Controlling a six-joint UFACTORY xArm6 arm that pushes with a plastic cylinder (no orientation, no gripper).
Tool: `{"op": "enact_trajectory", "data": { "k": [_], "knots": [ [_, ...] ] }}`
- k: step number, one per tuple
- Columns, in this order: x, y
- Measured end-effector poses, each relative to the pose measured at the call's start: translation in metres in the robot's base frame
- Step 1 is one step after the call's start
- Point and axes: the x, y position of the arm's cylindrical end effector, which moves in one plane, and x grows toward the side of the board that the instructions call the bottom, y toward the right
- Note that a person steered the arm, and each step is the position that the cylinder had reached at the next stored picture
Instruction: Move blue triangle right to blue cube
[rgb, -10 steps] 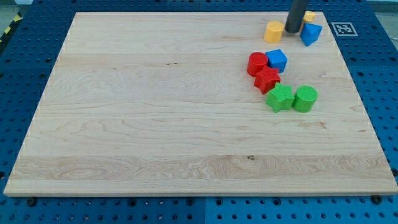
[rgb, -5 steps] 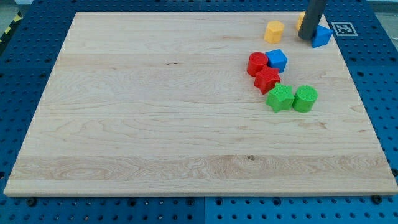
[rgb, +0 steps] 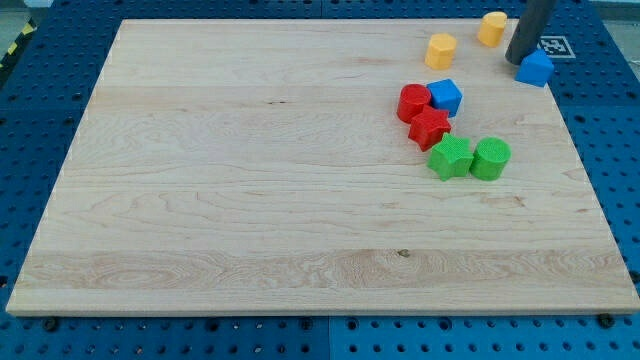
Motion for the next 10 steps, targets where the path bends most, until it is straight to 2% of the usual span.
{"op": "enact_trajectory", "data": {
  "k": [2, 4, 5, 7, 8, 9, 10],
  "knots": [
    [-0.020, 0.014],
    [0.027, 0.017],
    [0.030, 0.017],
    [0.008, 0.064],
    [0.041, 0.071],
    [0.062, 0.049],
    [0.063, 0.015]
  ]
}}
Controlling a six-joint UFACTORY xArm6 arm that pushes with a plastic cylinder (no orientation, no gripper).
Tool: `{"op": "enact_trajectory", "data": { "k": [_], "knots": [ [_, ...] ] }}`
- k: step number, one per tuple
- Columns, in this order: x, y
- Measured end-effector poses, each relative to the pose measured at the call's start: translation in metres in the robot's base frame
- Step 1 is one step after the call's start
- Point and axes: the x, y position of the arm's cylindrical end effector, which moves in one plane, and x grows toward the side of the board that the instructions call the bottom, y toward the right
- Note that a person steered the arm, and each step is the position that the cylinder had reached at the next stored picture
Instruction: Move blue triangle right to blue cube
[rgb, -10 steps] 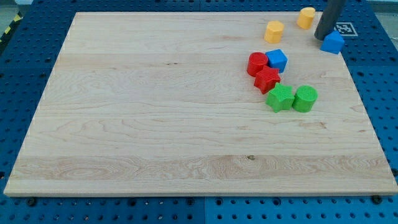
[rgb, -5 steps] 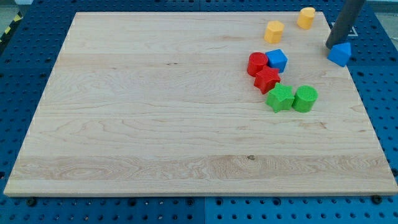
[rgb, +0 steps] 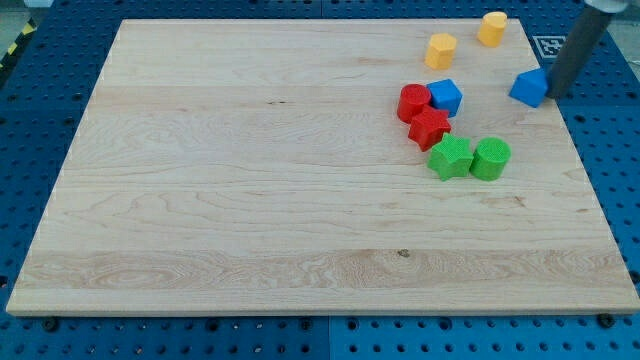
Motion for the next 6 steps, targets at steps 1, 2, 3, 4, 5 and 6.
{"op": "enact_trajectory", "data": {
  "k": [1, 2, 3, 4, 5, 6],
  "knots": [
    [0.000, -0.015],
    [-0.022, -0.015],
    [-0.025, -0.019],
    [-0.002, -0.035],
    [-0.002, -0.050],
    [-0.002, -0.056]
  ]
}}
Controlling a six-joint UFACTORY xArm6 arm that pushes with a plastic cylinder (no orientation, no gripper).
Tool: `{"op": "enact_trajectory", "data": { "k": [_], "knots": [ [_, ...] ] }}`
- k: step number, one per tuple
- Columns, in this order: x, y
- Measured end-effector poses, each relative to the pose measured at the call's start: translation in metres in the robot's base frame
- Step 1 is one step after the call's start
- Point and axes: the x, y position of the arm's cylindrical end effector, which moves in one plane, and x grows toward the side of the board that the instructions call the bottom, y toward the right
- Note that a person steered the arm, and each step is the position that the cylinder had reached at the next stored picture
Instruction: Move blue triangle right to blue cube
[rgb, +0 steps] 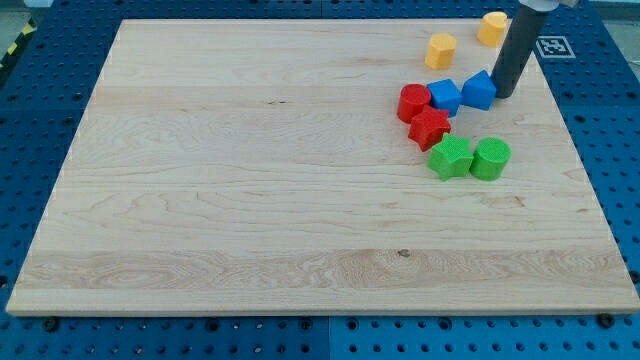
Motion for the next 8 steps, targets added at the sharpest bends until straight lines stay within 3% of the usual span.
{"op": "enact_trajectory", "data": {
  "k": [1, 8],
  "knots": [
    [-0.029, 0.000],
    [-0.015, -0.006]
  ]
}}
